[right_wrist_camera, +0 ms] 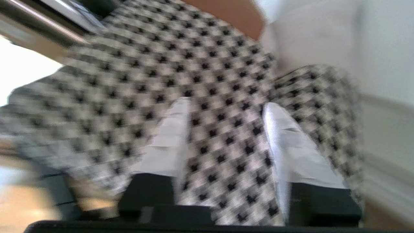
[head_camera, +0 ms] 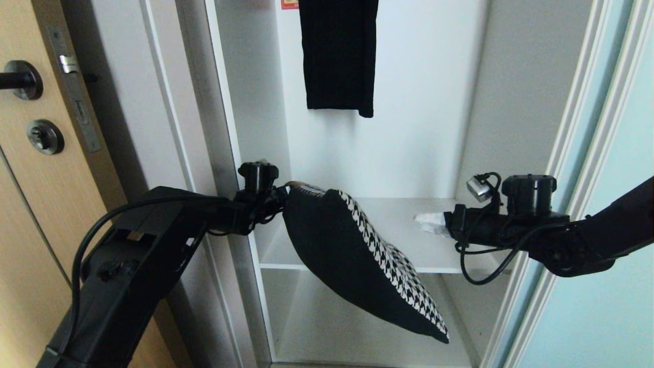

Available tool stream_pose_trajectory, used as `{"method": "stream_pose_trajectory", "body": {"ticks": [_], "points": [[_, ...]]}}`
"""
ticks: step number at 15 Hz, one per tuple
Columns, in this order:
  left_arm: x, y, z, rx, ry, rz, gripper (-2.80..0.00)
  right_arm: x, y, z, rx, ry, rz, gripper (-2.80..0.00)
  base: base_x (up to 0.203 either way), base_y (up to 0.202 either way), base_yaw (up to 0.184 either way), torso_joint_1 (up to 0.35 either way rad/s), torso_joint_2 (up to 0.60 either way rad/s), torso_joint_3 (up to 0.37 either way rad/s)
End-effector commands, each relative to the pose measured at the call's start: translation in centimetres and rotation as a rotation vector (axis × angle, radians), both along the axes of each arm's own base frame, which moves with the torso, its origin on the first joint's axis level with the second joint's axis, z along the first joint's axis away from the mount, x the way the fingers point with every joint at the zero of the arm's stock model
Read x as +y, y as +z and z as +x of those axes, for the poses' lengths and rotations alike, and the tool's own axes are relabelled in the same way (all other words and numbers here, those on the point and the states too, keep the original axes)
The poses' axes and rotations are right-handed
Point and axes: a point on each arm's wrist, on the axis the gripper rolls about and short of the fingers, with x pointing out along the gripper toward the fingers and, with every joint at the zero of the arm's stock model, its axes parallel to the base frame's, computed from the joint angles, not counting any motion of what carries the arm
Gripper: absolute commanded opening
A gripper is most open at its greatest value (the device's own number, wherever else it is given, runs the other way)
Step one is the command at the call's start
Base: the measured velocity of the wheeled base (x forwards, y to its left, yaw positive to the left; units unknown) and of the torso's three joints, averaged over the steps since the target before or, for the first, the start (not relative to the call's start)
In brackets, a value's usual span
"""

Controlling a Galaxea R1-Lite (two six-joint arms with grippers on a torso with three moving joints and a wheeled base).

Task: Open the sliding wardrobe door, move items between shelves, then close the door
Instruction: Place the pillow on the higher shelf

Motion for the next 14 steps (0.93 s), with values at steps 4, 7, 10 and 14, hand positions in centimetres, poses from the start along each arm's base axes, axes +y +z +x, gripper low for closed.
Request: {"method": "stream_pose_trajectory", "body": {"ticks": [4,7,10,14], "points": [[-0.8,0.7,-0.4,-0.008,-0.006,-0.032,-2.8,2.5,-1.3,0.4,-0.209,-0.082,-0.268,0.0,0.0,0.0,0.0,0.0,0.0,0.0],[-1.4,0.9,-0.6,-0.008,-0.013,-0.05,-2.8,3.5,-1.7,0.4,-0.294,-0.072,-0.37,0.0,0.0,0.0,0.0,0.0,0.0,0.0],[-1.5,1.3,-0.6,-0.013,-0.017,-0.054,-2.8,4.2,-2.5,1.9,-0.398,-0.104,-0.503,0.0,0.0,0.0,0.0,0.0,0.0,0.0],[-1.8,1.9,-0.8,-0.02,-0.04,-0.061,-2.8,5.5,-3.1,3.4,-0.532,-0.1,-0.601,0.0,0.0,0.0,0.0,0.0,0.0,0.0]]}}
